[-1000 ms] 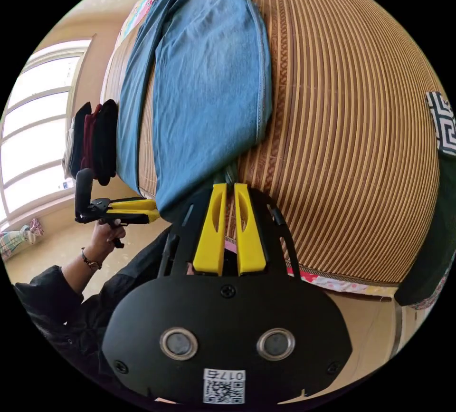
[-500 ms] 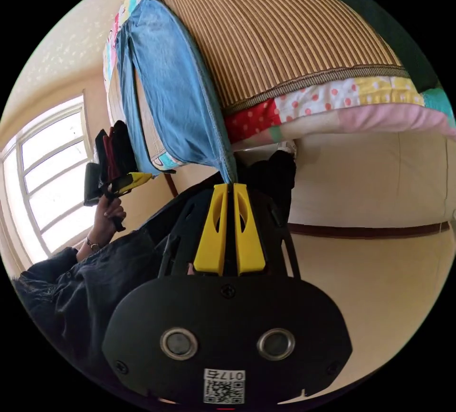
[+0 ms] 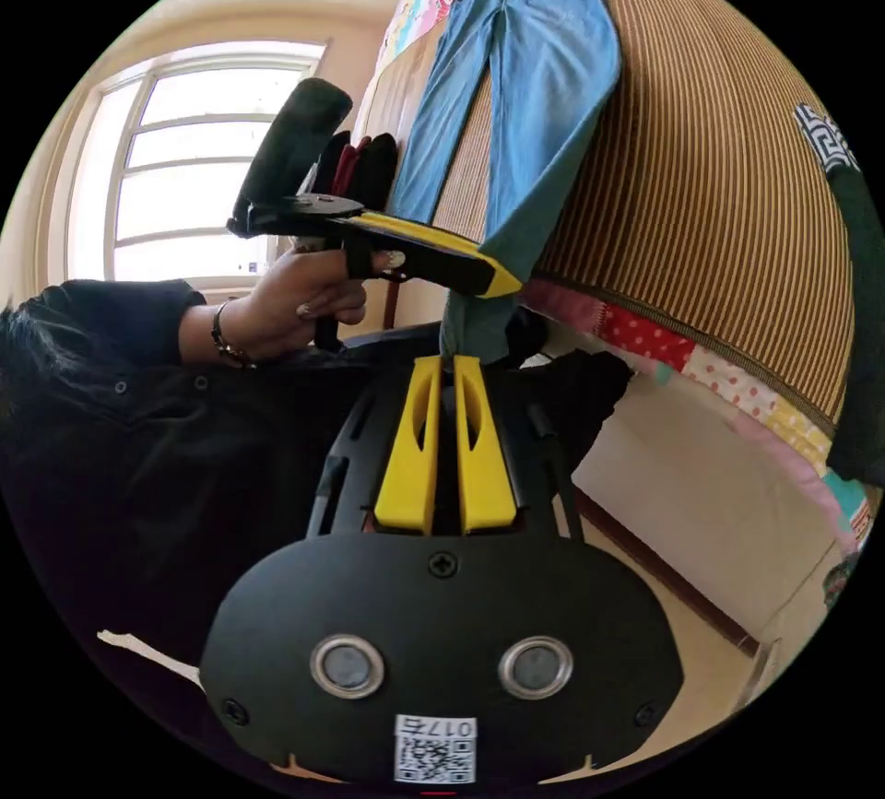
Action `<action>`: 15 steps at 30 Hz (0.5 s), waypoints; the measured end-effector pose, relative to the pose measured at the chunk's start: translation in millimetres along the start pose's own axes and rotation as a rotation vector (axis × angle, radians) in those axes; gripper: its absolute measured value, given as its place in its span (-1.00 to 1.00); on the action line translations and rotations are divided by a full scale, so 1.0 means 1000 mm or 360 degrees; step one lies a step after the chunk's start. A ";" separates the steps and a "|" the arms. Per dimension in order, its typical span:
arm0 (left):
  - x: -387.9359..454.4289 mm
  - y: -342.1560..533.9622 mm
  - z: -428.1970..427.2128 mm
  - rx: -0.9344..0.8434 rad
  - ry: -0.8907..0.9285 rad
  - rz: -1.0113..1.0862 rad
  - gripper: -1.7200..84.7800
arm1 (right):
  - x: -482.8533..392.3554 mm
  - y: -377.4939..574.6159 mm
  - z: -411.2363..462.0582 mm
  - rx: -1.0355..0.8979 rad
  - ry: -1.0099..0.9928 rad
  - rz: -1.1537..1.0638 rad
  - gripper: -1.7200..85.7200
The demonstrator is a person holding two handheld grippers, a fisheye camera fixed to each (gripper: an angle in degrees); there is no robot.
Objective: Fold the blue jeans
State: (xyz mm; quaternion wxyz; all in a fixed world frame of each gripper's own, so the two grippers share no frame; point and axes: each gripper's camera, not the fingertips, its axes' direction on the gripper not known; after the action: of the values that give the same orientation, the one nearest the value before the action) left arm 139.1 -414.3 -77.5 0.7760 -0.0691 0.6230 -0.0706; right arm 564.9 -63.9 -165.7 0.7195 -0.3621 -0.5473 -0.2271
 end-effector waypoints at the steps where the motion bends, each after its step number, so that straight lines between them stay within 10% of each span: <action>1: -0.007 0.009 -0.006 0.0040 0.0048 -0.0023 -0.98 | 0.018 -0.014 -0.013 -0.0065 0.0131 0.0024 -0.88; 15: -0.062 0.084 -0.047 0.0309 0.0436 -0.0073 -0.98 | 0.227 -0.400 -0.144 0.0942 -0.0525 0.0588 -0.66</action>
State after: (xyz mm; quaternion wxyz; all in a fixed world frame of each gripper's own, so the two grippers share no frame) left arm 81.9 -320.5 -44.9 0.6850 0.0023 0.7115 -0.1567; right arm 432.6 -412.6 140.1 0.7240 -0.2629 -0.6232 0.1354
